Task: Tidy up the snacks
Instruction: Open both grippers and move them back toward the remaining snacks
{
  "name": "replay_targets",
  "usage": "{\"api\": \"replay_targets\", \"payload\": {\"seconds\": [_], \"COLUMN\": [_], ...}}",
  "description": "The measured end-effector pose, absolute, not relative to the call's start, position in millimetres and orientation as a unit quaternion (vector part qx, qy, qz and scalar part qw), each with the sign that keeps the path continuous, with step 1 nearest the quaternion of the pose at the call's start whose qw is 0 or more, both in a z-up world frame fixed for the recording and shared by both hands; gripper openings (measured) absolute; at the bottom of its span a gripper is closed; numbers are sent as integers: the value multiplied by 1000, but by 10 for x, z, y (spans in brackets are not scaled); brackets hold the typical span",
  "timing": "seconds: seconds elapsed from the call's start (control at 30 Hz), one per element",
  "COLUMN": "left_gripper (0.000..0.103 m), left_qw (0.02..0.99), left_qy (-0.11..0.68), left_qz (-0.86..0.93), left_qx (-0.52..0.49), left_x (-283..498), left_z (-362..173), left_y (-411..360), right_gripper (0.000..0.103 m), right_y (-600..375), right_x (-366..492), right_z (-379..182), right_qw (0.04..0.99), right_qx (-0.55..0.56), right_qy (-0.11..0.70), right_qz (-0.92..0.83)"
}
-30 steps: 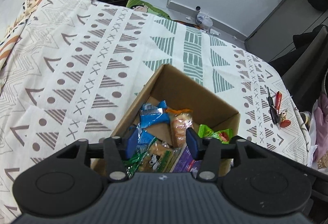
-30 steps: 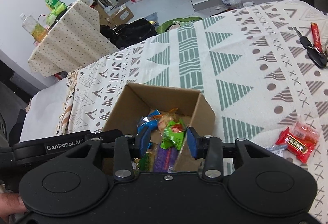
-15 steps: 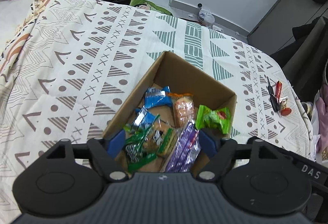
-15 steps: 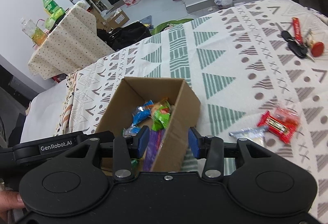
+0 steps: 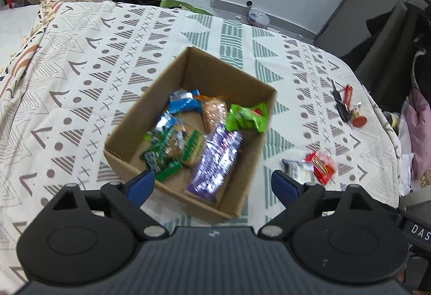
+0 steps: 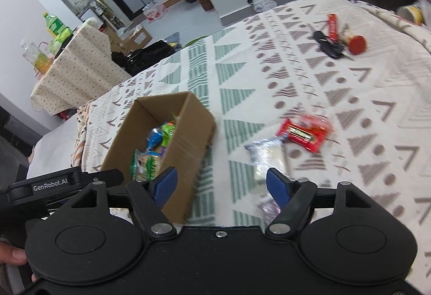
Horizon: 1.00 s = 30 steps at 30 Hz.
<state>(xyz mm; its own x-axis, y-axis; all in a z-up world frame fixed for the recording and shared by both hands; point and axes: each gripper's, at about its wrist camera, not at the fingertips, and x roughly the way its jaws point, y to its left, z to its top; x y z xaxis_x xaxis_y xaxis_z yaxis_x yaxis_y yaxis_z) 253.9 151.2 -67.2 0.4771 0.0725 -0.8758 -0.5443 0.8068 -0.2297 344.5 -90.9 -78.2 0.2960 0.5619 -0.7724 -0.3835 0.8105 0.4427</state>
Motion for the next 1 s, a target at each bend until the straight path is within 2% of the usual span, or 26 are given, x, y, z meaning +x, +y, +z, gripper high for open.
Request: {"api": "replay_targets", "payload": {"seconds": [0.53, 1.0], "left_gripper": [93, 93], "left_qw": [833, 830], "left_qy": [480, 487], "left_qz": [160, 150], "left_qx": [-223, -226], "left_x": [2452, 2542], "left_z": [-601, -765], "left_y": [871, 396], "right_gripper": [75, 74], "right_y": [-1531, -1973], "right_x": [3278, 3288], "right_z": [-837, -986], "right_qw": [805, 805], "right_qx": [106, 113], "right_qy": [510, 509], "right_qz": [285, 283]}}
